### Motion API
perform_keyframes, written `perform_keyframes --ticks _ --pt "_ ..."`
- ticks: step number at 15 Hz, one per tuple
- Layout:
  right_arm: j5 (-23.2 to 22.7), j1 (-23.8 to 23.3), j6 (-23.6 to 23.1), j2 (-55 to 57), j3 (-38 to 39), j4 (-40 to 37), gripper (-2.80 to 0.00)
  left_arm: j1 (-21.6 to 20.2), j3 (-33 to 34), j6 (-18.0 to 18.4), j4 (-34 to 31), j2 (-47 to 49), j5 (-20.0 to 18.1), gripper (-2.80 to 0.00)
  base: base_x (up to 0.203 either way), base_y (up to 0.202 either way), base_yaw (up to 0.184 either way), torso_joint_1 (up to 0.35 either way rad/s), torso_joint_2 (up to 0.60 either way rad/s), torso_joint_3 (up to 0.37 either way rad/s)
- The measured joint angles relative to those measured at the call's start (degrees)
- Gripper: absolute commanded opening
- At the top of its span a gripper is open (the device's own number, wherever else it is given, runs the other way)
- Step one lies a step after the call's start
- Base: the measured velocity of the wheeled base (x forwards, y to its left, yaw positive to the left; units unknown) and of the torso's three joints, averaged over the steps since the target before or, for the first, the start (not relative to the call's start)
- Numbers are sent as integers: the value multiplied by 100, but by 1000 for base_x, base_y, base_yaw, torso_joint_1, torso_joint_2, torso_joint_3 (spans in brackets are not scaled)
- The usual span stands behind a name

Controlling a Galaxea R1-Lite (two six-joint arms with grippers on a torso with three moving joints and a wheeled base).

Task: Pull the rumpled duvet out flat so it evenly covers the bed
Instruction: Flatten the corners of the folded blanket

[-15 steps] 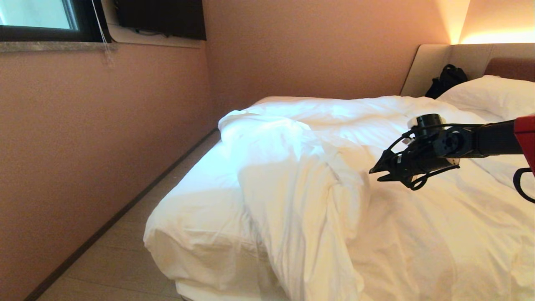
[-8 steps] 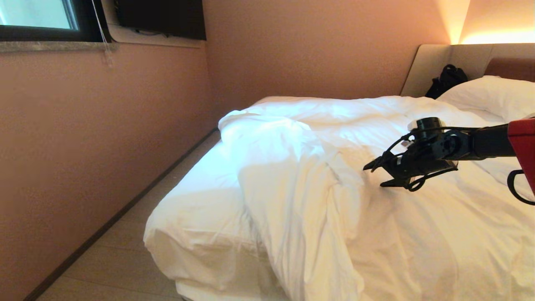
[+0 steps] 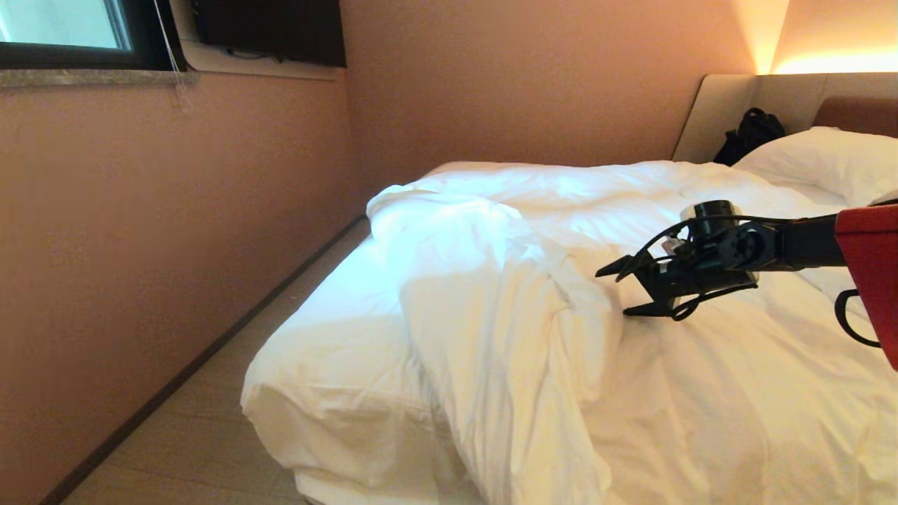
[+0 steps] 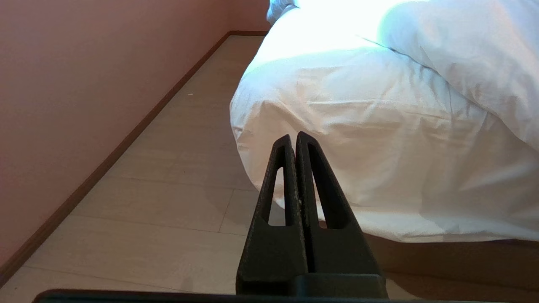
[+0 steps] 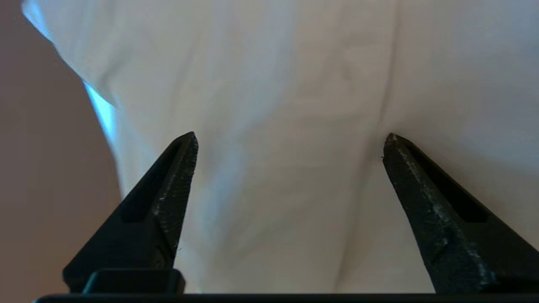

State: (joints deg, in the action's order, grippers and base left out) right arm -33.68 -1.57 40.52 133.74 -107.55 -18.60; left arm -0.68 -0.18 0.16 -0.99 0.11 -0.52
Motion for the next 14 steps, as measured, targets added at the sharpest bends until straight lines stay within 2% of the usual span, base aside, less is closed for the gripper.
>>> perform_keyframes --ticks 5,14 --pt "-444 64 274 192 -200 6 0 0 0 0 -2 0 0 -280 0 0 0 0 0 0" --pt "-466 447 287 331 -223 7 0 0 0 2 0 0 0 -280 0 0 0 0 0 0"
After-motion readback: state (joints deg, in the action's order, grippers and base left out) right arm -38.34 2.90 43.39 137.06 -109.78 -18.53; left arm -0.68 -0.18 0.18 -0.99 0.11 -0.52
